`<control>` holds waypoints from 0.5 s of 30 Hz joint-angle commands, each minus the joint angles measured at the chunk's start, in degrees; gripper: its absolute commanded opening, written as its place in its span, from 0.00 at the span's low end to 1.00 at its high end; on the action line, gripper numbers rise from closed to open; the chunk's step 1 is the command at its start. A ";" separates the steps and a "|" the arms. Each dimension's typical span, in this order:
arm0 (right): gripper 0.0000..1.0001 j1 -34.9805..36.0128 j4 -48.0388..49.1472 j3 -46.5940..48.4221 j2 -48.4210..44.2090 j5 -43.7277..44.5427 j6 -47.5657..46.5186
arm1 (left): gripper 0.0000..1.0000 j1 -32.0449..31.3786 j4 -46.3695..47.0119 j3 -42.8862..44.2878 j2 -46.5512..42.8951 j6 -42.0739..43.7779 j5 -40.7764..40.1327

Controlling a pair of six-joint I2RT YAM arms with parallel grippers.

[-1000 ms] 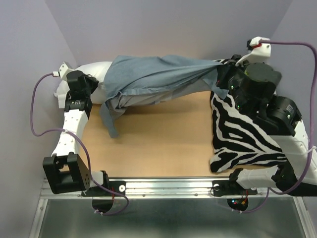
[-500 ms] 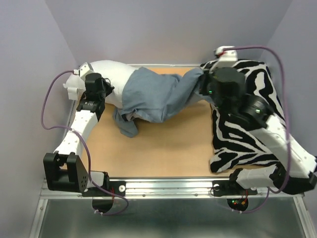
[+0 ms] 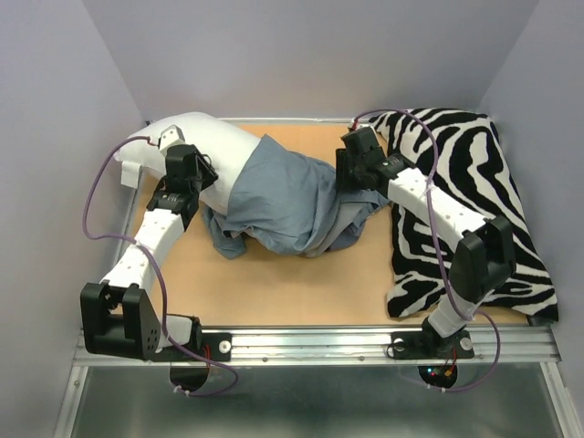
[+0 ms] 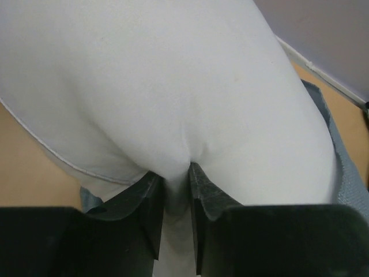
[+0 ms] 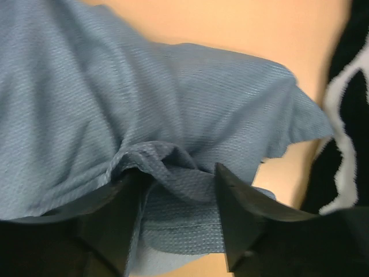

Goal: Remove the pillowcase from the pillow

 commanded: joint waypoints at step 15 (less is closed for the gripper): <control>0.85 21.82 1.39 -4.59 -20.53 1.45 -5.81 | 0.61 0.05 2.67 -0.09 -5.92 -1.15 2.15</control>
